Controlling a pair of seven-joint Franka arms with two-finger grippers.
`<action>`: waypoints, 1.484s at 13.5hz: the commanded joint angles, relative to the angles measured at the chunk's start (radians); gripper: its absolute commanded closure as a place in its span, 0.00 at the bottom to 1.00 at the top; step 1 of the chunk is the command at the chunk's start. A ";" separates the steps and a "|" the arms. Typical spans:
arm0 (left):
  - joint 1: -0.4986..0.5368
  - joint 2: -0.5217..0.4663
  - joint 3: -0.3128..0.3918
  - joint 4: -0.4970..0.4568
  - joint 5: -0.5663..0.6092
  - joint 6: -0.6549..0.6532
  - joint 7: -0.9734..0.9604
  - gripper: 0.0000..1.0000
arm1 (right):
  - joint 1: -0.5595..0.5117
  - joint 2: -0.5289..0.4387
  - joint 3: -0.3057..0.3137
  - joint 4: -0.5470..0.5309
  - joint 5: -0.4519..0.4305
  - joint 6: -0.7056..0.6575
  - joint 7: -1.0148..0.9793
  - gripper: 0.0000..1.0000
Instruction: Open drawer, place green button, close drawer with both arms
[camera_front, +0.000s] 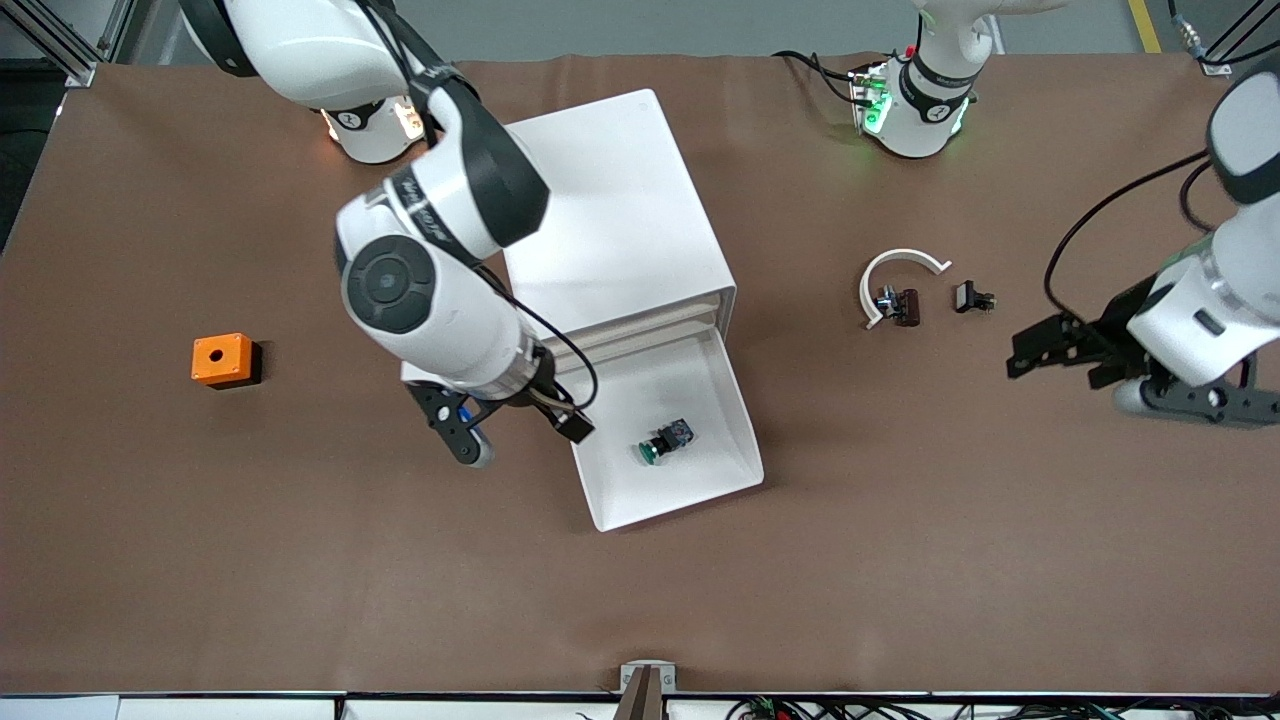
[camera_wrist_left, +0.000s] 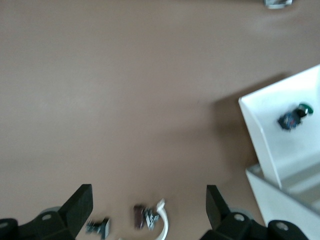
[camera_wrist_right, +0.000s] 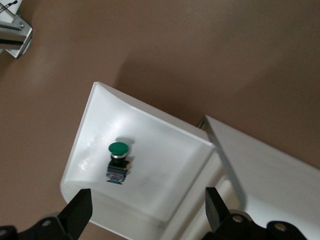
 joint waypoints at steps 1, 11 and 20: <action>-0.033 0.061 -0.003 0.009 -0.028 0.106 -0.028 0.00 | -0.069 -0.067 0.007 -0.014 -0.001 -0.171 -0.305 0.00; -0.194 0.361 -0.003 0.008 -0.066 0.551 -0.087 0.00 | -0.357 -0.199 0.003 -0.018 -0.269 -0.567 -1.141 0.00; -0.289 0.499 0.005 0.009 -0.059 0.859 -0.251 0.00 | -0.422 -0.350 -0.011 -0.023 -0.221 -0.633 -1.158 0.00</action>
